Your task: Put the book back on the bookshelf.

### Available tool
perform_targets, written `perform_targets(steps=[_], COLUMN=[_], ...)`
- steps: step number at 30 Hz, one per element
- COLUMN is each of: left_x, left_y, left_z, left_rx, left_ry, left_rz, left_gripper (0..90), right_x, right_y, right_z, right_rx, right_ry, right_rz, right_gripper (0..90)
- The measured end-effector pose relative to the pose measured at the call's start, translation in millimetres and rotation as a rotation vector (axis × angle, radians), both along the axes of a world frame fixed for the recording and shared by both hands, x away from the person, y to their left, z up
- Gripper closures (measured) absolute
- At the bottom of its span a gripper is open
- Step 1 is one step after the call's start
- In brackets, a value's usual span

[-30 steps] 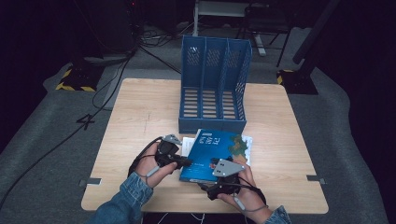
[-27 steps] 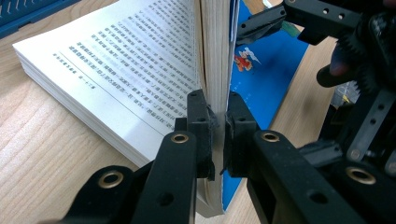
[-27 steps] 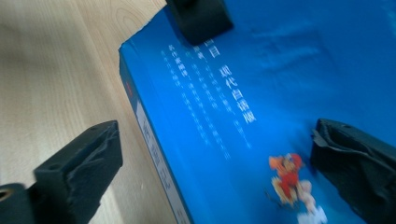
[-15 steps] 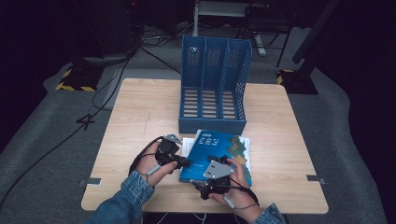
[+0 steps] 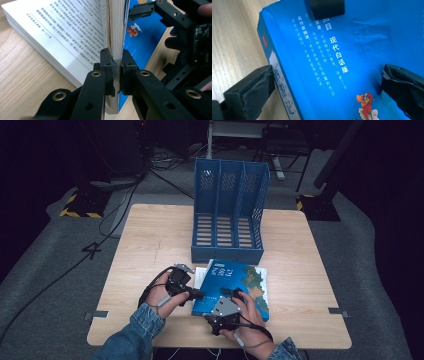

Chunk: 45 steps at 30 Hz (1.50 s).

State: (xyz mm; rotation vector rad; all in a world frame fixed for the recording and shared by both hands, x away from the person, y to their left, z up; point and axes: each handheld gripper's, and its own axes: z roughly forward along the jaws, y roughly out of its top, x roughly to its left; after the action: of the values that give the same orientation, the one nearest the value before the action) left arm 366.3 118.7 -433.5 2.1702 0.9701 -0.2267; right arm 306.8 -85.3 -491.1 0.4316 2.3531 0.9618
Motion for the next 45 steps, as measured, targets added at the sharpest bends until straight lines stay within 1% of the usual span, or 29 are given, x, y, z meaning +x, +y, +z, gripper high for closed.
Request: perform_targets(steps=[3, 5, 6, 8, 9, 11, 12, 13, 14, 16, 17, 18, 19, 21, 25, 28, 29, 30, 31, 33, 36, 37, 39, 40, 41, 43, 45], left_x=[0.8, 3.5, 4.8, 6.6, 7.3, 7.9, 8.0, 8.2, 8.5, 9.2, 9.4, 9.2, 9.1, 8.7, 6.3, 5.7, 5.6, 5.6, 5.8, 4.9, 3.3, 3.1, 3.2, 3.2, 2.9, 2.6, 2.6], left_y=[-1.3, -1.6, -1.4, -1.4, -1.5, -2.6, -3.4, -4.2, -4.7, -4.9, -4.8, -5.0, -5.1, -5.2, -5.9, -6.1, -6.0, -5.8, -5.4, -6.6, -8.5, -8.8, -8.8, -8.7, -8.9, -8.9, -9.0], left_z=[2.8, 4.3, 5.2, 6.9, 7.5, 8.6, 9.1, 9.0, 8.2, 6.6, 6.1, 5.4, 4.9, 4.5, 4.9, 4.7, 4.7, 4.7, 4.8, 5.0, 6.2, 5.9, 5.4, 5.0, 4.2, 3.7, 3.4], left_rx=[0.007, 0.006, -0.002, -0.005, -0.014, -0.03, -0.029, -0.024, -0.015, -0.015, -0.014, -0.016, -0.014, -0.016, -0.011, -0.016, -0.018, -0.024, -0.031, -0.036, -0.029, -0.036, -0.047, -0.052, -0.059, -0.06, -0.057], left_ry=[-0.013, -0.008, -0.002, 0.002, 0.005, 0.019, 0.017, 0.014, 0.009, 0.011, 0.011, 0.01, 0.009, 0.007, -0.017, -0.022, -0.021, -0.018, -0.013, -0.016, -0.027, -0.024, -0.015, -0.014, -0.015, -0.017, -0.023], left_rz=[0.002, -0.002, -0.003, -0.003, -0.006, -0.012, -0.014, -0.017, -0.017, -0.011, -0.008, -0.004, -0.002, 0.002, 0.01, 0.016, 0.017, 0.019, 0.015, 0.016, 0.011, 0.01, 0.007, 0.007, 0.01, 0.009, 0.011], left_gripper=[83.5, 83.5, 83.5, 83.5, 83.5, 83.4, 83.4, 83.3, 83.3, 83.3, 83.3, 83.3, 83.3, 83.3, 83.1, 83.1, 83.1, 83.1, 83.1, 83.0, 82.9, 82.8, 82.4, 82.1, 81.9, 81.2, 80.5], right_x=[-0.7, -1.3, -1.6, -2.2, -2.4, -3.2, -3.3, -3.1, -2.1, 0.7, 1.8, 2.2, 2.6, 3.2, 4.0, 4.4, 4.3, 4.3, 4.0, 3.7, 4.7, 4.8, 5.6, 6.1, 6.8, 8.9, 10.8], right_y=[-0.2, -0.3, -0.5, -0.2, 0.4, 3.0, 4.6, 5.9, 7.0, 7.4, 7.4, 7.6, 7.9, 8.0, 7.5, 6.8, 6.4, 6.4, 6.7, 7.0, 6.9, 6.6, 6.4, 6.3, 5.8, 5.3, 4.9], right_z=[0.7, -1.2, -1.7, -2.1, -2.1, -3.7, -4.6, -5.2, -5.6, -5.7, -5.8, -6.4, -7.4, -11.1, -13.3, -14.7, -16.4, -16.4, -19.0, -19.7, -21.1, -22.1, -25.8, -27.4, -27.4, -26.3, -25.1], right_rx=[0.006, 0.005, -0.006, -0.014, -0.024, -0.074, -0.102, -0.128, -0.137, -0.135, -0.142, -0.143, -0.142, -0.153, -0.133, -0.12, -0.108, -0.108, -0.097, -0.096, -0.086, -0.08, -0.057, -0.048, -0.049, -0.063, -0.074], right_ry=[-0.021, -0.043, -0.057, -0.081, -0.089, -0.137, -0.164, -0.18, -0.186, -0.17, -0.164, -0.164, -0.172, -0.201, -0.218, -0.228, -0.245, -0.245, -0.274, -0.281, -0.295, -0.304, -0.339, -0.348, -0.35, -0.357, -0.346], right_rz=[-0.005, -0.006, -0.001, -0.006, -0.009, -0.027, -0.038, -0.044, -0.052, -0.056, -0.048, -0.051, -0.056, -0.051, -0.055, -0.057, -0.06, -0.06, -0.065, -0.07, -0.077, -0.079, -0.089, -0.095, -0.095, -0.092, -0.089], right_gripper=[0.0, 0.0, 0.0, 0.0, 0.0, 0.0, 0.0, 0.0, 0.0, 0.0, 0.0, 0.0, 0.0, 0.0, 0.0, 0.0, 0.0, 0.0, 0.0, 0.0, 0.0, 0.0, 0.0, 0.0, 0.0, 0.0, 0.0])
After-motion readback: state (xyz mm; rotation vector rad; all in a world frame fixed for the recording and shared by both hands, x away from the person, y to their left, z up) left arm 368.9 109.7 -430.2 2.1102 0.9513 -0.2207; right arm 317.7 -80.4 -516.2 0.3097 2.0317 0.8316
